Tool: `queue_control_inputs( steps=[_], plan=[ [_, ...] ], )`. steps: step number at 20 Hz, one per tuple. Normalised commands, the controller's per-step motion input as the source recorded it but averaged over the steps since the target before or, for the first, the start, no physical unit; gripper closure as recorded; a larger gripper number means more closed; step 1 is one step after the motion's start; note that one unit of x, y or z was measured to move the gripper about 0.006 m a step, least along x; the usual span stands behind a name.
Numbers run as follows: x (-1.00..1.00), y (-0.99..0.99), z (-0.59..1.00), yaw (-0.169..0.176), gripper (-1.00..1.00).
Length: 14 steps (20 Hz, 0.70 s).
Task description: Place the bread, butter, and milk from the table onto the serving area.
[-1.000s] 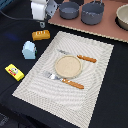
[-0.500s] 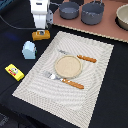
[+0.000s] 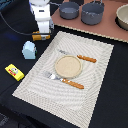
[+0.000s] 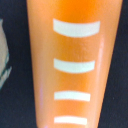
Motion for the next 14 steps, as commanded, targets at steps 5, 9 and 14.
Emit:
queue_control_inputs(
  steps=[5,9,14],
  plan=[
    [-0.04,-0.11,-0.17,0.063,1.0],
    [0.0,-0.08,-0.07,0.054,1.0],
    [0.0,-0.04,-0.09,0.046,1.0]
  ],
)
